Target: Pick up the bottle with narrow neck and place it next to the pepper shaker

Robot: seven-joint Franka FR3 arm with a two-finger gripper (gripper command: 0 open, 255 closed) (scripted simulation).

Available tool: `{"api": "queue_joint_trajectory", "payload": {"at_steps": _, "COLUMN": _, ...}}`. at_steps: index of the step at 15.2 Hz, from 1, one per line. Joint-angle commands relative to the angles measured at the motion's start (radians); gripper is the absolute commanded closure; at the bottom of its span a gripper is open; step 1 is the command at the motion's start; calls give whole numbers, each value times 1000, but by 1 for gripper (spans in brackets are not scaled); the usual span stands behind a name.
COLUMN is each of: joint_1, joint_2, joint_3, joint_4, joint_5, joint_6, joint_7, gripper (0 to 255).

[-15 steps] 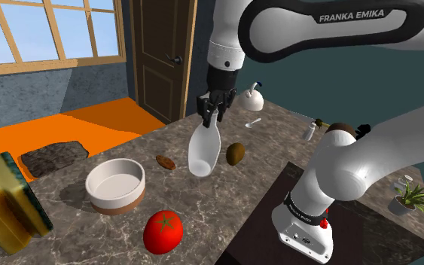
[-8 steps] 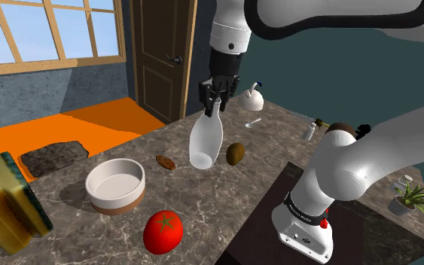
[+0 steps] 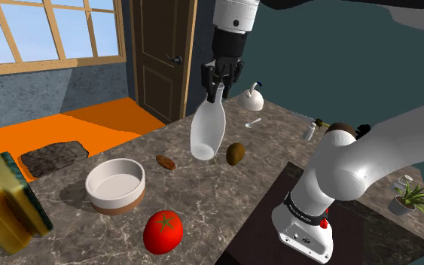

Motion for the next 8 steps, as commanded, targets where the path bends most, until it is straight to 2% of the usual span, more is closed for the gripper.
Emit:
{"api": "queue_joint_trajectory", "payload": {"at_steps": 1, "joint_1": -1, "joint_2": 3, "joint_3": -1, "joint_4": 30, "joint_5": -1, "joint_6": -27, "joint_7": 1, "gripper": 255}}
{"api": "queue_joint_trajectory", "payload": {"at_steps": 8, "joint_1": -5, "joint_2": 27, "joint_3": -6, "joint_4": 143, "joint_5": -8, "joint_6": -117, "joint_7": 4, "gripper": 255}}
